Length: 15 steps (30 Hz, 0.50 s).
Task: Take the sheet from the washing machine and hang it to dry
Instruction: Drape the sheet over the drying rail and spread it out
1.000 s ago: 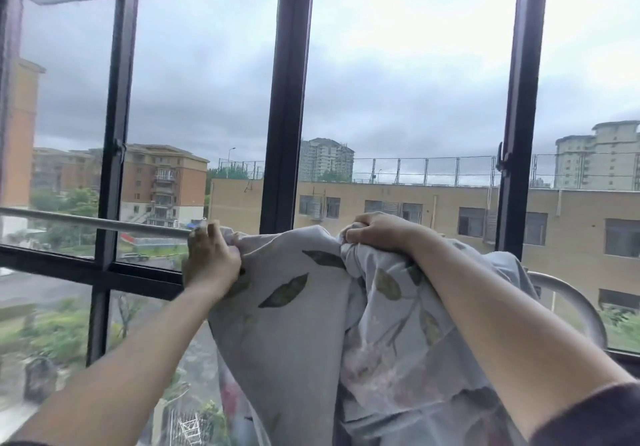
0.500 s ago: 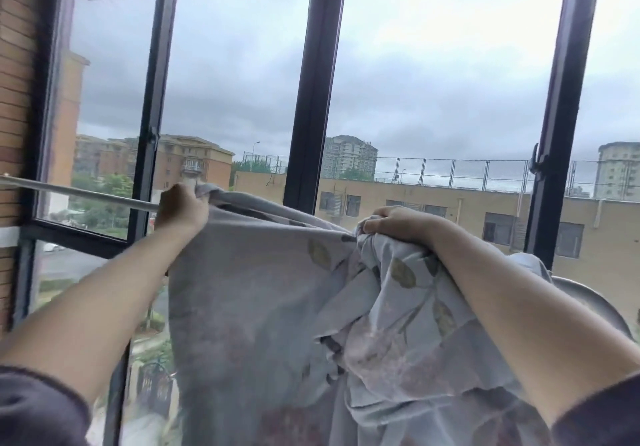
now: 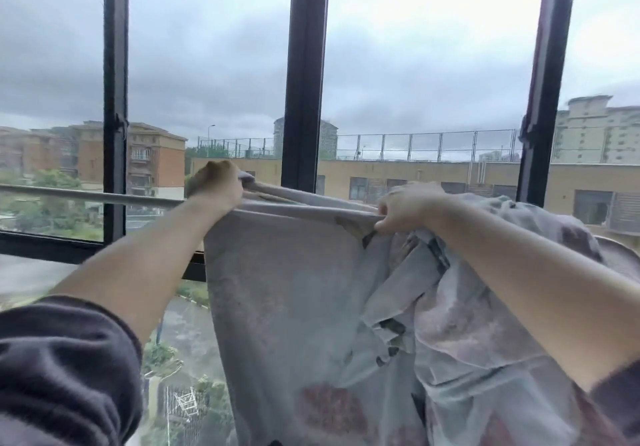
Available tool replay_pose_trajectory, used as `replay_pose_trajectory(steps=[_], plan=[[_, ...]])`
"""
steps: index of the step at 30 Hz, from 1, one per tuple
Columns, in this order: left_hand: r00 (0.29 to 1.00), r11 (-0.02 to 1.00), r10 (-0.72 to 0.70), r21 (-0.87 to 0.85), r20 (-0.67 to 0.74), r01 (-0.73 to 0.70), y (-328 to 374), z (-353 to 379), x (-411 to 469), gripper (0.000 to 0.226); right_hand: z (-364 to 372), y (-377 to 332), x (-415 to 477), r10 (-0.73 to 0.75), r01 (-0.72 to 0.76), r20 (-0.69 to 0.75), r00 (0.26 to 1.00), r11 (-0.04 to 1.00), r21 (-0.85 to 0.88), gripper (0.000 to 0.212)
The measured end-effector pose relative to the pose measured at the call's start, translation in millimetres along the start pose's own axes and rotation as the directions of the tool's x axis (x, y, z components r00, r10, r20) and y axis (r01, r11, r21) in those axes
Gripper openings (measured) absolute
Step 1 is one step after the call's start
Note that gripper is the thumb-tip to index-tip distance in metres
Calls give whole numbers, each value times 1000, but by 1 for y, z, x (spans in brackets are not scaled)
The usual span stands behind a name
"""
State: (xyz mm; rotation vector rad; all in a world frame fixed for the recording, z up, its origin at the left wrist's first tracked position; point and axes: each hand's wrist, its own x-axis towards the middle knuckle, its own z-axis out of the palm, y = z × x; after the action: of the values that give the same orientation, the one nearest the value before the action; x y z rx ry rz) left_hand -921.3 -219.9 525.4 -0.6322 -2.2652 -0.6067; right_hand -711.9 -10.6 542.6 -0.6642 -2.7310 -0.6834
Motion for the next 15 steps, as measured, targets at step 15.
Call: replay_pose_trajectory(steps=[15], plan=[[995, 975, 97, 198, 18, -98, -83, 19, 25, 31, -9, 14, -27, 207, -175, -113, 972, 954, 243, 43]])
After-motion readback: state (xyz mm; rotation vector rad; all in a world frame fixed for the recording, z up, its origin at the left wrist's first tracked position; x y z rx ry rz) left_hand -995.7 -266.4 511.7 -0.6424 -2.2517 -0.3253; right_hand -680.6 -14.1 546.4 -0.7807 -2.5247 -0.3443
